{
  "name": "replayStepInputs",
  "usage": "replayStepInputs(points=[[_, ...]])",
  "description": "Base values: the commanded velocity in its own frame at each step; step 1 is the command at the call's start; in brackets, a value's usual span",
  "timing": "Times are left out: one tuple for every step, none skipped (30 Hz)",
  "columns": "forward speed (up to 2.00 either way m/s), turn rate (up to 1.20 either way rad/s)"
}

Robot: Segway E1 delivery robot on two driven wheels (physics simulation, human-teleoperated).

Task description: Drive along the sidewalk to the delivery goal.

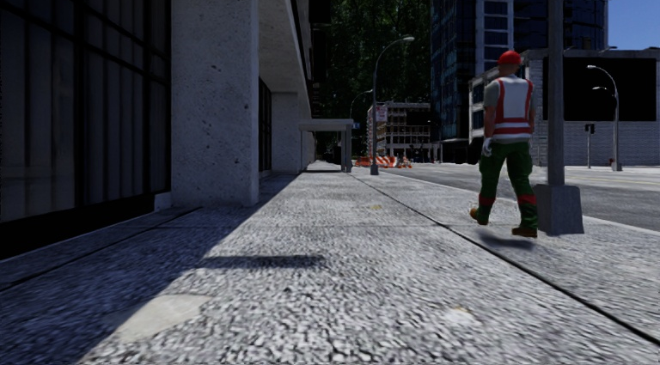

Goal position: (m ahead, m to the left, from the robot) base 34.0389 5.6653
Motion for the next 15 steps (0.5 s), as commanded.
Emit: replayStepInputs(points=[[2.0,0.18],[2.0,0.18],[2.0,0.31],[2.0,0.35],[2.0,0.35],[2.0,0.37],[2.0,0.35],[2.0,0.29],[2.0,0.29],[2.0,0.23],[2.0,0.21],[2.0,0.19],[2.0,0.19],[2.0,0.04],[2.0,0.0]])
